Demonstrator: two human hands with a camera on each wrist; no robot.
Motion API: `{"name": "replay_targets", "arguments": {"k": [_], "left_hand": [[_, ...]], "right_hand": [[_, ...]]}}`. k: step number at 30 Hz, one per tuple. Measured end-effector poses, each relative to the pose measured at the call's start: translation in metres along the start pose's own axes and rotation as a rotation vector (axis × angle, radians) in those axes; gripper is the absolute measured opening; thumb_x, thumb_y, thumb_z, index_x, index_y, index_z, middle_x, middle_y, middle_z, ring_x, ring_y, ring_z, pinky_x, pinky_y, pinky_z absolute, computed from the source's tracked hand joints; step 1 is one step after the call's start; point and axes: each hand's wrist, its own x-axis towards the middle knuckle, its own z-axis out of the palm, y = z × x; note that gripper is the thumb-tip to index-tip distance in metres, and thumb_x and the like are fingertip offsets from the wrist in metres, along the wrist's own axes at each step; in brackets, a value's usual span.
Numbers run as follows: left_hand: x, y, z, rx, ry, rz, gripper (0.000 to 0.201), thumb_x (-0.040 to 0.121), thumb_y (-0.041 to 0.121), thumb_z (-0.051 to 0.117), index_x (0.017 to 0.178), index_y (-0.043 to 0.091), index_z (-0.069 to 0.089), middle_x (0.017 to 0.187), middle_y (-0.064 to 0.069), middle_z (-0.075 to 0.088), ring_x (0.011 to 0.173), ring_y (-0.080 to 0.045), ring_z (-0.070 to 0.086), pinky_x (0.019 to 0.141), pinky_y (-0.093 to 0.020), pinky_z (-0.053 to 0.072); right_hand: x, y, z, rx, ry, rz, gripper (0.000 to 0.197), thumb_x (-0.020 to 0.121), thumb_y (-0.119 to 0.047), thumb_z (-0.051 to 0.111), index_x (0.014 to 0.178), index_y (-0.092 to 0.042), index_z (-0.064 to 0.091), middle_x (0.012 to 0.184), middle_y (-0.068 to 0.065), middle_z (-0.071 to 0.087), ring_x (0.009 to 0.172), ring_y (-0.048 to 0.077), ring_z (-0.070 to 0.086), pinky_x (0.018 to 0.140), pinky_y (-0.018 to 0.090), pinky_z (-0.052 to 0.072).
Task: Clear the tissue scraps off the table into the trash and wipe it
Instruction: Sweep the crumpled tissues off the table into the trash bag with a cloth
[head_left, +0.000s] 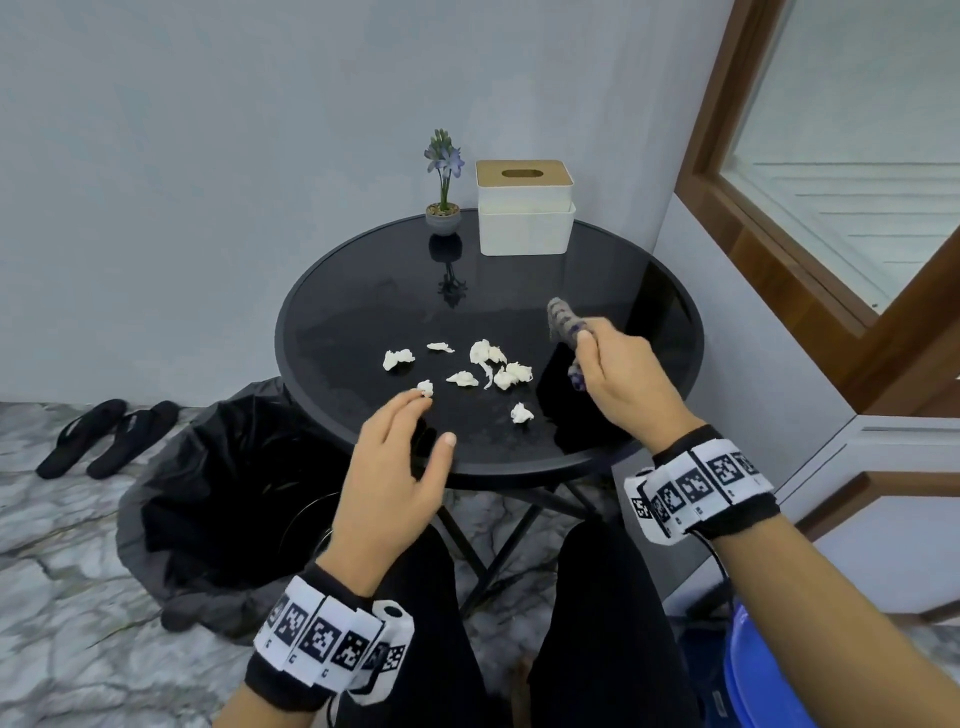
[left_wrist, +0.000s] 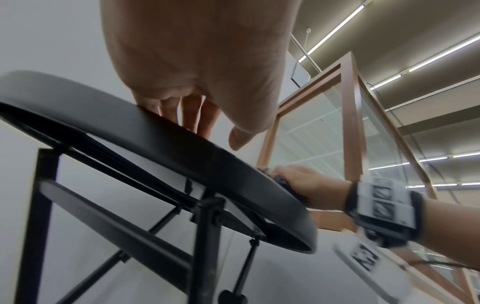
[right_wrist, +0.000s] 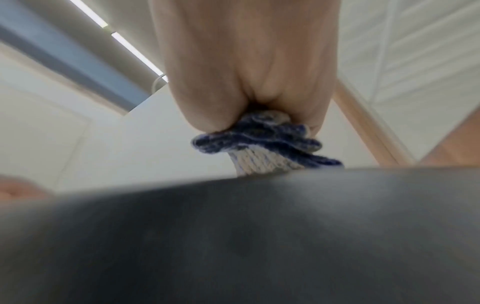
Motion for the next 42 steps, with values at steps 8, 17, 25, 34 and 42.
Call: {"name": "replay_targets", "arguments": {"k": [8, 17, 25, 34, 42], "left_hand": [[0.021, -0.034, -0.014, 0.116, -0.012, -0.064, 0.055, 0.094, 0.04, 0.056, 0.14, 0.009, 0.049, 0.148, -0.003, 0.046, 0.139, -0.015, 0.036, 0.113, -0.022, 0.022], [0.019, -0.044, -0.003, 0.217, 0.014, -0.046, 0.06, 0.094, 0.046, 0.045, 0.139, 0.006, 0.049, 0.147, -0.008, 0.047, 0.137, -0.023, 0.041, 0.114, -0.038, 0.029], [0.015, -0.047, 0.002, 0.198, 0.066, -0.033, 0.055, 0.094, 0.04, 0.049, 0.137, 0.007, 0.051, 0.147, -0.007, 0.047, 0.133, -0.023, 0.045, 0.112, -0.035, 0.029], [0.012, -0.048, 0.001, 0.165, 0.105, -0.04, 0.055, 0.094, 0.036, 0.05, 0.14, 0.006, 0.047, 0.151, -0.007, 0.043, 0.133, -0.022, 0.044, 0.112, -0.033, 0.029], [0.011, -0.047, 0.002, 0.129, 0.104, -0.061, 0.055, 0.093, 0.035, 0.053, 0.14, 0.006, 0.047, 0.15, -0.006, 0.043, 0.131, -0.023, 0.046, 0.112, -0.034, 0.031]], "right_hand": [[-0.02, -0.003, 0.05, -0.276, -0.082, -0.024, 0.063, 0.095, -0.037, 0.009, 0.122, -0.002, 0.053, 0.132, 0.019, 0.054, 0.13, 0.034, 0.044, 0.112, 0.044, 0.031], [-0.017, -0.047, 0.086, -0.352, -0.1, 0.032, 0.074, 0.086, -0.033, -0.006, 0.122, -0.001, 0.05, 0.134, 0.022, 0.049, 0.131, 0.038, 0.036, 0.111, 0.048, 0.029], [0.009, -0.084, 0.113, -0.301, -0.203, 0.082, 0.053, 0.093, -0.025, 0.017, 0.132, 0.003, 0.041, 0.141, 0.023, 0.041, 0.137, 0.038, 0.028, 0.115, 0.05, 0.023], [0.014, -0.123, 0.094, 0.112, -0.153, 0.027, 0.034, 0.101, -0.018, 0.031, 0.117, 0.001, 0.054, 0.117, 0.021, 0.059, 0.106, 0.038, 0.055, 0.091, 0.044, 0.044], [0.036, -0.091, 0.033, 0.081, 0.036, 0.11, 0.038, 0.102, -0.027, 0.028, 0.105, -0.001, 0.055, 0.106, 0.022, 0.063, 0.098, 0.038, 0.056, 0.073, 0.034, 0.035]]}}
